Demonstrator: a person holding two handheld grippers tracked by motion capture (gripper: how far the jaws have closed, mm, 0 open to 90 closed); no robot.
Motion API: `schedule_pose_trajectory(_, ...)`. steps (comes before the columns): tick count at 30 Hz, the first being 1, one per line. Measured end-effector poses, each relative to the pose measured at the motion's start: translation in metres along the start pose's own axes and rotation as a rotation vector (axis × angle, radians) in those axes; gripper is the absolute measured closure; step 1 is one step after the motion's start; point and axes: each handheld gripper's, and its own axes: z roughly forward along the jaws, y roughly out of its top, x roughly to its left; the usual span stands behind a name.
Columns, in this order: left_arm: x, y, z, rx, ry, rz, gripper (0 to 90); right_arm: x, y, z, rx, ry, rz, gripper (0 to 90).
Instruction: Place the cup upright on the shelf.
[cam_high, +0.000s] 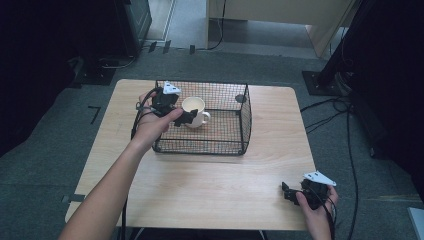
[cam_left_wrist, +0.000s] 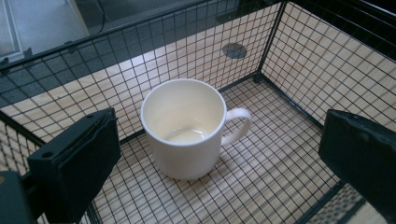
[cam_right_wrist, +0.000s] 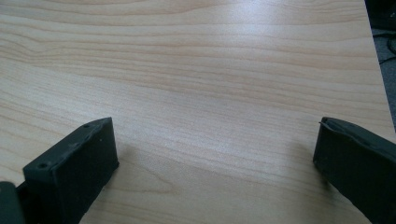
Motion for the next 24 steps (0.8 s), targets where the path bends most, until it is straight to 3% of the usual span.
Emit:
schedule_pose_trajectory(14, -0.005, -0.045, -0.046, -0.077, 0.044, 0.023, 0.0, 0.000, 0.000, 0.000, 0.000, 0.000, 0.000, 0.0)
schedule_pose_trajectory(24, 0.001, -0.086, -0.069, -0.106, 0.038, -0.004, 0.0, 0.000, 0.000, 0.000, 0.000, 0.000, 0.000, 0.0)
